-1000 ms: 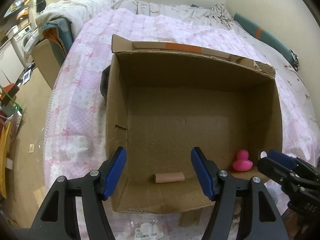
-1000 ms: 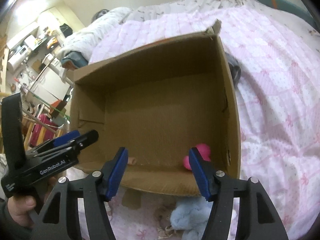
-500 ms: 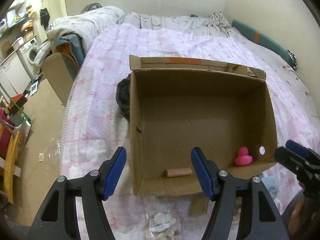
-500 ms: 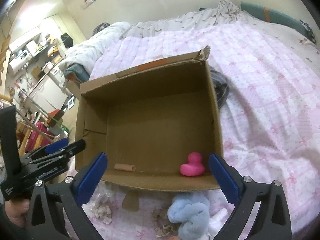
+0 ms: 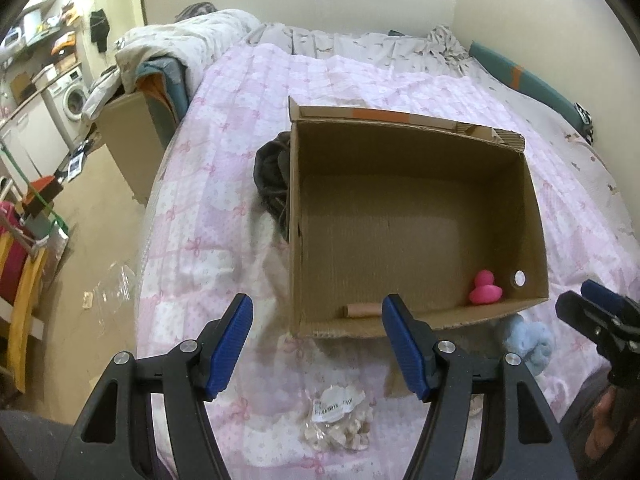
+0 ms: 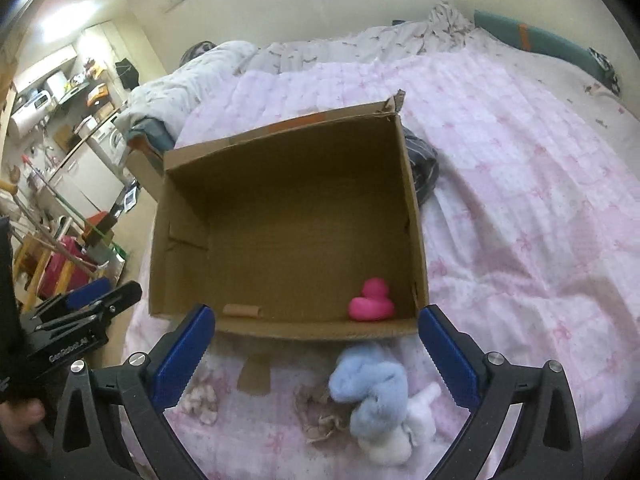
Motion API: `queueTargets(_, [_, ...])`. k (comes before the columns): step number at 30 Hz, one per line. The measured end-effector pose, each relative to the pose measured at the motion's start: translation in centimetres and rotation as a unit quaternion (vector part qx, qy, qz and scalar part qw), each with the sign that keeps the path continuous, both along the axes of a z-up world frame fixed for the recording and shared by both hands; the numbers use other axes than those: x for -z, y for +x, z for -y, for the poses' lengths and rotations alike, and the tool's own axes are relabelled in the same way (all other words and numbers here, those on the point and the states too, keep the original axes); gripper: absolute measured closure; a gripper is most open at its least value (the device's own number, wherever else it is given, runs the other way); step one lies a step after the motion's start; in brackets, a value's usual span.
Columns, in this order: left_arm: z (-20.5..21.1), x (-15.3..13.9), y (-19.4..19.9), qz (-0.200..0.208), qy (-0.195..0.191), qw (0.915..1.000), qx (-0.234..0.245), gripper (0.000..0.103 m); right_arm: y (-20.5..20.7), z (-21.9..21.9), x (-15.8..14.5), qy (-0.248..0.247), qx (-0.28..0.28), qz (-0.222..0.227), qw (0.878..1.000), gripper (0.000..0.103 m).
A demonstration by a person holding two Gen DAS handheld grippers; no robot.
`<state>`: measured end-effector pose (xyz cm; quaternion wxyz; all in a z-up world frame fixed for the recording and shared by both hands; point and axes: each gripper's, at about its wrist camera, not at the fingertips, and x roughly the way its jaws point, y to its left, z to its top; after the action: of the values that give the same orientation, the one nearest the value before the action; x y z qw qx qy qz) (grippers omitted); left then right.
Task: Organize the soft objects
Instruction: 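Withdraw both grippers from the box toward the remaining items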
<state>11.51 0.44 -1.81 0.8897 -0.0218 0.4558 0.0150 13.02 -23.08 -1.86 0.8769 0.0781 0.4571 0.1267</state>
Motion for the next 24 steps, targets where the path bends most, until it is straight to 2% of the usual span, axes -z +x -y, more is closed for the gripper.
queueTargets(3, [-0.1,-0.2,-0.6,-0.002,-0.008,1.0000,-0.002,0.039,-1.0,-0.4,-0.4,-0.012,0.005,-0.002,1.000,0.000])
queueTargets(8, [-0.4,-0.3,-1.4,-0.005,-0.011,0.9999,-0.006,0.039,-2.0,0.3,0.1,0.002,0.020,-0.025,0.999,0.000])
queueTargets(14, [-2.0,0.1,-2.0,-0.015,-0.013,0.9995,-0.024,0.039,-3.0,0.7,-0.1,0.002,0.024,-0.019,1.000,0.000])
queueTargets(18, [-3.4,1.1,-2.0,-0.045,-0.029,0.9975,-0.046,0.039,-3.5,0.4,0.1,-0.003,0.013,-0.024,1.000,0.000])
queueTargets(21, [-4.3,2.3,-1.8,-0.083,-0.054,0.9938,-0.052,0.039,-3.8,-0.5,0.5,-0.054,0.013,-0.026,0.998,0.000])
queueTargets(24, [-5.0,3.7,-1.7,-0.116,-0.076,0.9883,-0.064,0.039,-3.8,-0.7,0.7,-0.044,0.001,-0.034,0.998,0.000])
